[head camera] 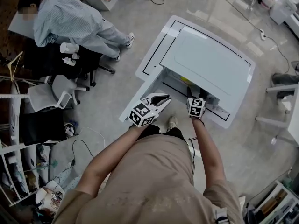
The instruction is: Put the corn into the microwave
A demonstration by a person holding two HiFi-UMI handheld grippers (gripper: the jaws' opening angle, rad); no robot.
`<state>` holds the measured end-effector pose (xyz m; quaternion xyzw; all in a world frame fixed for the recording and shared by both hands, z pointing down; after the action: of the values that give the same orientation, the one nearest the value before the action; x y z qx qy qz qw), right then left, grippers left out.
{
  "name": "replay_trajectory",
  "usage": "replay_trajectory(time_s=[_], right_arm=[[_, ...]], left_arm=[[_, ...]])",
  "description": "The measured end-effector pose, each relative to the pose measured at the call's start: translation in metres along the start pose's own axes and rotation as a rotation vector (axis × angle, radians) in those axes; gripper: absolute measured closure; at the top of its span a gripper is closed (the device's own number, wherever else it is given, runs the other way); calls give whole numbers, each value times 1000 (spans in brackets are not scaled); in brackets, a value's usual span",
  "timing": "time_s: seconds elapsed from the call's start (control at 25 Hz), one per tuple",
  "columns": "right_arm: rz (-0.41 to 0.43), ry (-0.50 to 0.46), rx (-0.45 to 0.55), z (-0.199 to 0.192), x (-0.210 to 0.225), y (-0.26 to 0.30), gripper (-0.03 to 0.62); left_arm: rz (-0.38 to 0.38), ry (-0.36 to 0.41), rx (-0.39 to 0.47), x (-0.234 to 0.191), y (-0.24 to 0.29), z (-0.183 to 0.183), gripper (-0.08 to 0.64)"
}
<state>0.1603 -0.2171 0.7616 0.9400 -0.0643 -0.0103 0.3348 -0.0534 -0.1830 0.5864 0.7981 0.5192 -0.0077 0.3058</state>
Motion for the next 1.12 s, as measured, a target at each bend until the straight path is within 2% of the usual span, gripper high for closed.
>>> replay_trajectory(time_s=[0.24,0.36,0.44,0.52,0.68,0.92,1.12], right_arm=[[205,22,66,18,-14,-84,291],[296,25,120,43,-23,-128,291],[323,42,167,65,-27,-156,291],[318,40,204,86,-27,-181,291],[247,-31,225,112,-18,-218,291],[188,-15,309,123,8,-268,291],[101,-112,338,127,16,-296,291]], left_arm=[[-17,-4,46,5,-2,17,520],[-21,-3,75,9,-5,25,520],[-17,-2,99,10,-9,34,520],[-9,2,129,11,-15,45,520],[7,49,198,20,-29,67,520],[23,112,256,38,-41,91,520],[10,165,277,56,-43,109,520]])
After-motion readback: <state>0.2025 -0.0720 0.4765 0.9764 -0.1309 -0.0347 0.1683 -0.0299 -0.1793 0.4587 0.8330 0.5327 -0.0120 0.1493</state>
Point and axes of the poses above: the fingertips, and each gripper's own axes: y forward along the fingers, x to its right, z out of its top, the point moved 7 cm from there along -y, backward along the fingers, and after that the axes turned 4 degrees about -x, right-handed, at the moved point
